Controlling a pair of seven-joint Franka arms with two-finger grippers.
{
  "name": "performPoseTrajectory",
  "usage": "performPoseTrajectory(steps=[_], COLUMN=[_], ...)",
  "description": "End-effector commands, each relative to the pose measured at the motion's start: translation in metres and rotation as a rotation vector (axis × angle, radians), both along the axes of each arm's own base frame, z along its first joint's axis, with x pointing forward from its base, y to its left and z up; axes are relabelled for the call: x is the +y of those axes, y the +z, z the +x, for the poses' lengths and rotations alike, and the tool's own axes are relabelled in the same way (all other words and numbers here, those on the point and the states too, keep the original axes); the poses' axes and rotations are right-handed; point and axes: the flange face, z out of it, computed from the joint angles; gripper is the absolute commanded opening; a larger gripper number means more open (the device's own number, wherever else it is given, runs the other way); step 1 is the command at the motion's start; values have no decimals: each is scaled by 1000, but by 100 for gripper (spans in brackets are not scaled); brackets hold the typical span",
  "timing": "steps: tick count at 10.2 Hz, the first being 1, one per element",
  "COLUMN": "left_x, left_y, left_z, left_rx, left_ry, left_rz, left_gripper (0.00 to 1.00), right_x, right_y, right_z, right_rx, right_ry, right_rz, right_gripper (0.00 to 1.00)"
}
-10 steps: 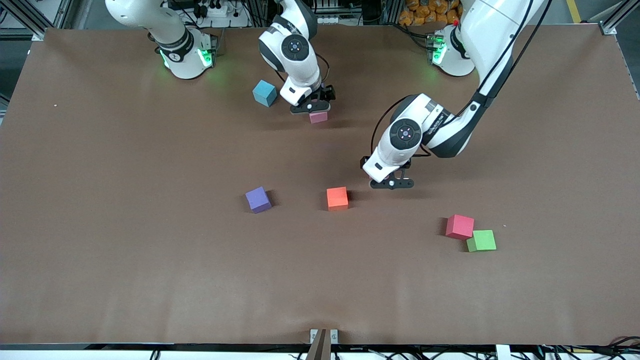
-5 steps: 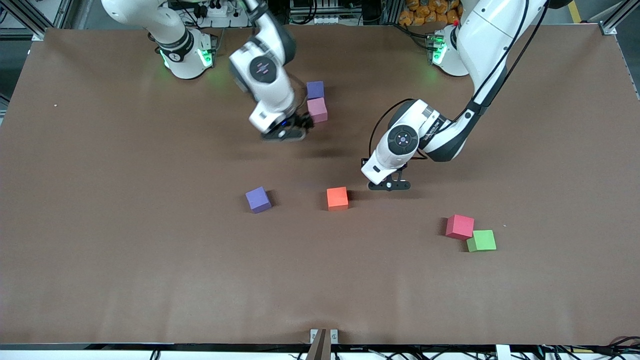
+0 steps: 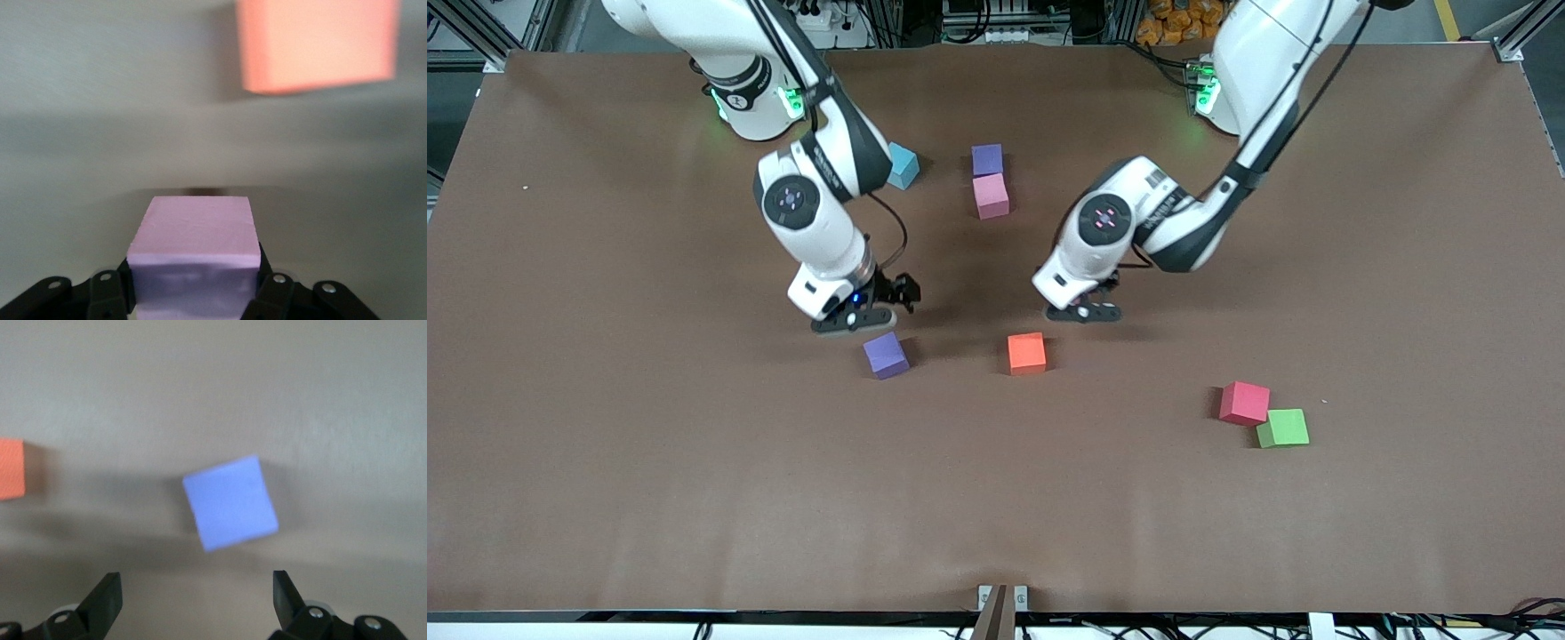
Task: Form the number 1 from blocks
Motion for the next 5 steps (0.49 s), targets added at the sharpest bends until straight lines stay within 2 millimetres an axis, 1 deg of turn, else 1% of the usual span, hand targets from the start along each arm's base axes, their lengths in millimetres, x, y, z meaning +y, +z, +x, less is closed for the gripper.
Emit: performPoseTrajectory(steps=[1,2,3,4,5], left_x=[-39,-52,-67,-77,-85], left_y=[8,5,3,-1,-10], left_z=[-25,-37,-50,-61,-73], left_rx=[6,22,38,51,62], left_ry=[8,5,-4,-15,-37], left_rz=[-21,-28,-38,-40,-33], left_gripper=[0,0,0,0,0], right_x=[-14,-31,-40,-41,-36], right_y=[-20,-19,-18,-20,-24], right_z=[47,57,62,62,62], right_rx=[-38,-53,-59,-57,-55], right_ry=[79,85,99,100,99], right_rz=[-20,-19,-17,-18,-17], right_gripper=[100,100,100,100,100])
